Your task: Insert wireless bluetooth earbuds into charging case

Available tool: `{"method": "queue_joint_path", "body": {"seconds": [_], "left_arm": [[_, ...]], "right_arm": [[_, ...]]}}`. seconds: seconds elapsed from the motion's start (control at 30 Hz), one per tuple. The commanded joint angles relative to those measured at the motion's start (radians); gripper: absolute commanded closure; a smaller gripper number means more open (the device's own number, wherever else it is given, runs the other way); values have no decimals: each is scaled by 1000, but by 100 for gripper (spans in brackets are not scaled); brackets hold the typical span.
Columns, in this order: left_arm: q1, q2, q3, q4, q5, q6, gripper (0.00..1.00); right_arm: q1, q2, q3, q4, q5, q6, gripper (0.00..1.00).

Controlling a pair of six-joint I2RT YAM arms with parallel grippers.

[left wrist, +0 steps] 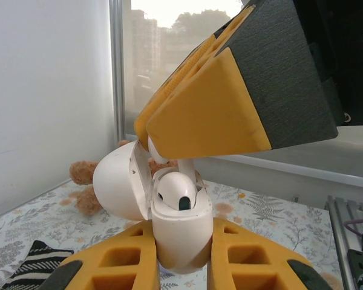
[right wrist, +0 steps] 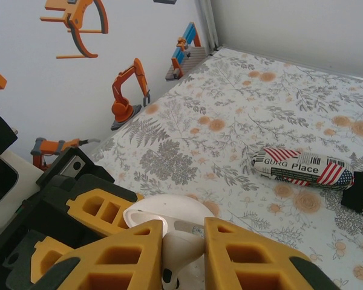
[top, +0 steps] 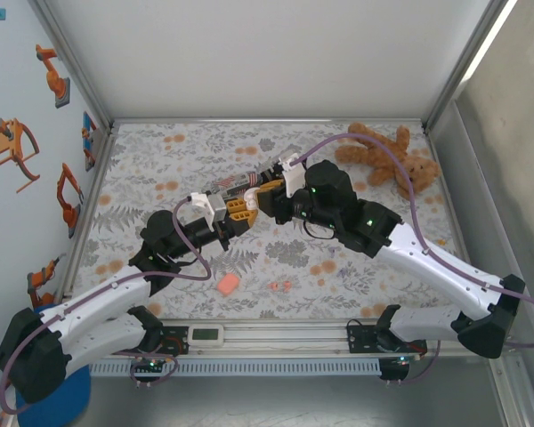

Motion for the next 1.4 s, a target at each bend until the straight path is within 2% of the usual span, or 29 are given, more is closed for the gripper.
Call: {"method": "queue_joint_path", "body": {"seconds": [0.0,0.17,0.4,0.57,0.87,1.07,1.23,1.3,1.37], "left_arm": [[-6,-11,40,33,18,13,95],[-6,-12,41,31,19,12,95],[-7,-16,36,26,21,11,95],[-7,-22,28,23,19,6,95],[-8,-56,4,13,13,-4,95],[-8,-82,-5,-1,10,-12,95],[-8,-95,-13,-3,5,-15,95],[-8,-100,-15,-3,5,-17,95],[-9,-101,-17,-2,8,-17,95]], "right_arm": [[12,5,14,-28,-5,-1,79],[12,18,24,-46,-4,-1,77],[12,12,48,-49,7,-8,63],[13,7,81,-66,31,-27,56],[11,-40,92,-78,85,-83,37],[-2,-64,71,-68,77,-98,24],[-67,-89,5,4,-43,-39,10],[-105,-101,-28,51,-127,-4,5],[-165,-114,-81,141,-288,57,1]]}}
